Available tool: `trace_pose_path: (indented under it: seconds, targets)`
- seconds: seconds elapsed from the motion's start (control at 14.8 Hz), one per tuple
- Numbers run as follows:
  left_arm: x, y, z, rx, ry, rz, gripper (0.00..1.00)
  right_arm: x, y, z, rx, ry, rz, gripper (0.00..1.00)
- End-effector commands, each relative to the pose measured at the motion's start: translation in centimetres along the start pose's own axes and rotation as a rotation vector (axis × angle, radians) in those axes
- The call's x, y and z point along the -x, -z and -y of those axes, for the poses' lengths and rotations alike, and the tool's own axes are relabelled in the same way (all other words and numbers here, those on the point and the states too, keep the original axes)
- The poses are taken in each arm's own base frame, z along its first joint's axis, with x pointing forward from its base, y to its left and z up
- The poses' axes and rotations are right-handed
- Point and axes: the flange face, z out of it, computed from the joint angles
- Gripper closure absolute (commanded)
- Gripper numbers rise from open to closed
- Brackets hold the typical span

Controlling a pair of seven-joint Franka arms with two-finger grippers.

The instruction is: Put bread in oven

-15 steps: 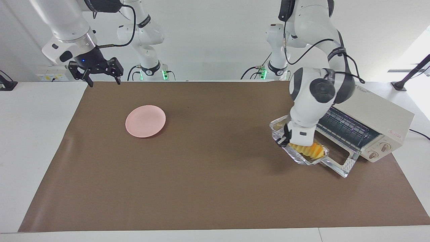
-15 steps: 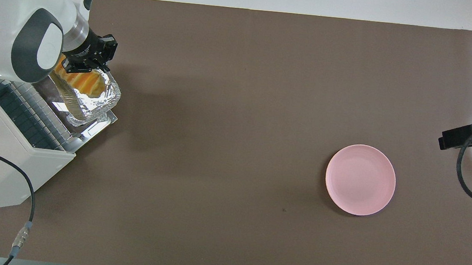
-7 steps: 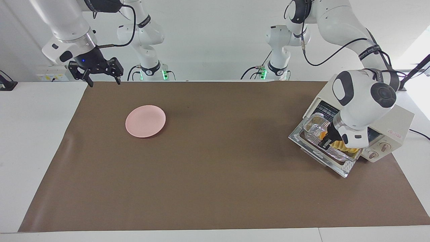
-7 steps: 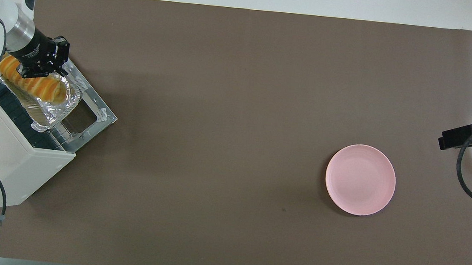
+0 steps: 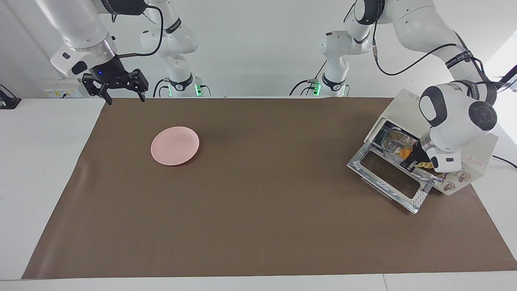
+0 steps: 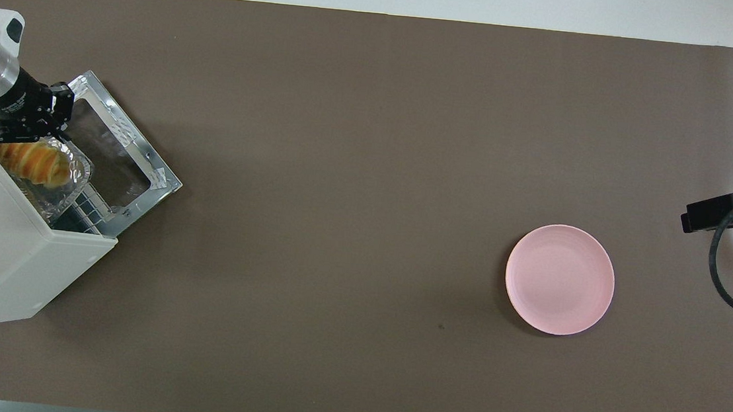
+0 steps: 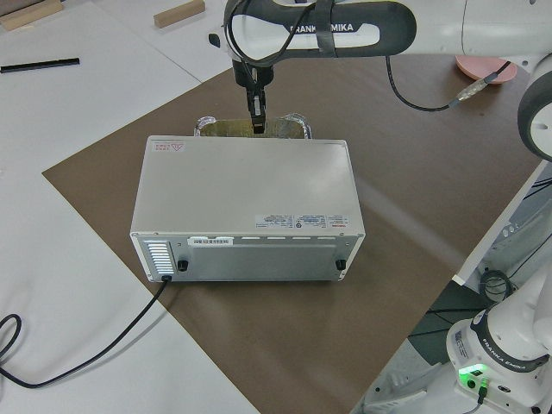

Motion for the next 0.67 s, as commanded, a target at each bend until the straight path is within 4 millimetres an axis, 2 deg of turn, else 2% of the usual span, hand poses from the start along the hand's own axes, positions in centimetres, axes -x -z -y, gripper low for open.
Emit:
trace_pose_path:
  seconds: [0.0,0.07,0.2,0.4,0.61]
  targets:
    - [1.2,-0.6,2.2,-0.027,-0.032,0.005,1.00,0.9,0.0,-0.2,0.006,0.016,0.005,0.00]
    - [1.6,-1.4,2.3,-0.035,-0.040,0.011,1.00,0.9,0.0,-0.2,0.006,0.016,0.005,0.00]
    - [1.7,-1.3,2.3,-0.029,-0.067,0.004,1.00,0.9,0.0,-0.2,0.006,0.016,0.005,0.00]
    - [3.4,-2.1,1.4,-0.045,-0.081,0.018,1.00,0.9,0.0,-0.2,0.006,0.016,0.005,0.00]
    - [2.9,-2.2,2.1,-0.047,-0.068,0.026,1.00,0.9,0.0,-0.2,0.006,0.016,0.005,0.00]
